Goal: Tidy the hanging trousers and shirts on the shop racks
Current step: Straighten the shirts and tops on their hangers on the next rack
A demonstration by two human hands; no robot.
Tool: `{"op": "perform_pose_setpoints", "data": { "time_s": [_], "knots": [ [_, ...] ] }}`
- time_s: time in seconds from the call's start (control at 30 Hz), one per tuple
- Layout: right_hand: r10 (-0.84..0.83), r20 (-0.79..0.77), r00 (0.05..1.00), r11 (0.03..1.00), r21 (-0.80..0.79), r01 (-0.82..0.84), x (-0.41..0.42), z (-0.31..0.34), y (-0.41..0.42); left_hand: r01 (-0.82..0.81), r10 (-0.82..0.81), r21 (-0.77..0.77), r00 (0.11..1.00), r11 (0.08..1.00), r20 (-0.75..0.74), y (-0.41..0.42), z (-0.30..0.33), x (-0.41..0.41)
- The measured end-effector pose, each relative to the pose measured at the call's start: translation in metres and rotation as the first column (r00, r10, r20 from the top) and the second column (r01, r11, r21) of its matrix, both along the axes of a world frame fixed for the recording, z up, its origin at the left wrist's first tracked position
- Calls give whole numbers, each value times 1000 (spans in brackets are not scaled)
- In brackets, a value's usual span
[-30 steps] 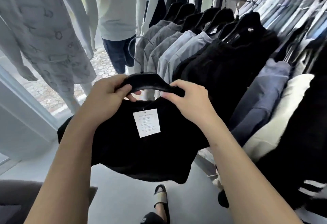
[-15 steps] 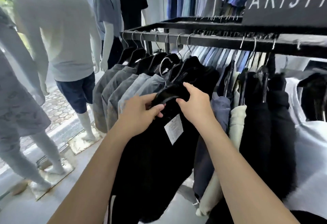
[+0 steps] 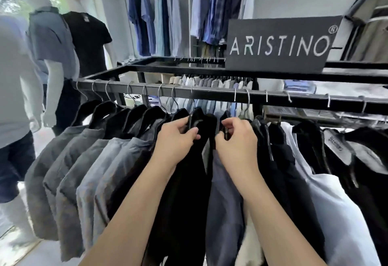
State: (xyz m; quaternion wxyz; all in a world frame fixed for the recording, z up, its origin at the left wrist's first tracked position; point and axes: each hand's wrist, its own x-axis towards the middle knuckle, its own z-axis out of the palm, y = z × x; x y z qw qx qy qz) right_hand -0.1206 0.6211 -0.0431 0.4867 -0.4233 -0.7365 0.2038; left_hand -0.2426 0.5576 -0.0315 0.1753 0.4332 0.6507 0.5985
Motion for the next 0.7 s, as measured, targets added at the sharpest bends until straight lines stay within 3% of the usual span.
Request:
{"op": "perform_pose_setpoints", "data": {
  "time_s": [0.23,0.5,0.7],
  "knots": [
    [-118,-21,993,991,61,119,-2,-16,-1,80,-80,-46,997,996,6,33,-16,-11],
    [-106,-63,992,994,-45,103,-3,-25,-8,37,-39,-35,997,999,-59,37,-41,-12],
    [-131,-7,991,984,-123,129,-1,-27,-8,2,-1,-18,1000,1000,30,39,-43,-16]
  ]
}}
